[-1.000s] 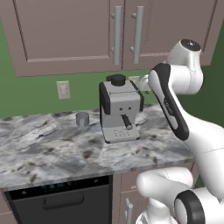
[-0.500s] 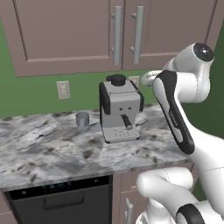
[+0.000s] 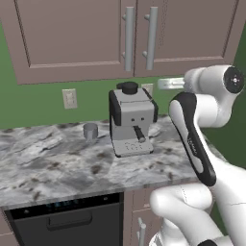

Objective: Pick the sponge and sponge from the cabinet and place them on the counter.

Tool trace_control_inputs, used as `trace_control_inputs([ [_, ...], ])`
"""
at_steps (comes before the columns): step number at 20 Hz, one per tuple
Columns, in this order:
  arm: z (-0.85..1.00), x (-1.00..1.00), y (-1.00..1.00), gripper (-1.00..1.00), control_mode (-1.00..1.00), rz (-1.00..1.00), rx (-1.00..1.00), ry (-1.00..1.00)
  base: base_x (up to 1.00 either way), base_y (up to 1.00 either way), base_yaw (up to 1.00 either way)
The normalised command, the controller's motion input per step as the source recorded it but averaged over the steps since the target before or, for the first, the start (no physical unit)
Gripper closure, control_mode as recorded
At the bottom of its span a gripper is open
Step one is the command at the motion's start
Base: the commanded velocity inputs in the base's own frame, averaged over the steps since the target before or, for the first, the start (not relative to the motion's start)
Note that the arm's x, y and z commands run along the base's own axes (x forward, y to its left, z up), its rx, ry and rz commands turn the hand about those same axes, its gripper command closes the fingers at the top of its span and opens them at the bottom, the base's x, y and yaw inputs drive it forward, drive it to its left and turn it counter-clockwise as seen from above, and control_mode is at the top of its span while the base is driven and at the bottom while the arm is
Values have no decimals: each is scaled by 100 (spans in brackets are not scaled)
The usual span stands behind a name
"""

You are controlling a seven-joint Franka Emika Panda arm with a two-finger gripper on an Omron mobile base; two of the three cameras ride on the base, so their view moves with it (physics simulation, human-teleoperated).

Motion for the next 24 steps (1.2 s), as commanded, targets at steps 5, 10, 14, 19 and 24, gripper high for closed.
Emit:
trace_control_inputs([
  [5, 29, -5, 0, -100, -100, 0, 2, -29, 0, 0, 0],
  [10, 31, -5, 0, -100, -100, 0, 1, -29, 0, 0, 0],
  [14, 31, -4, 0, -100, -100, 0, 0, -28, 0, 0, 0],
  [19, 32, -5, 0, -100, -100, 0, 0, -25, 0, 0, 0],
  [24, 29, -2, 4, -100, -100, 0, 0, -21, 0, 0, 0],
])
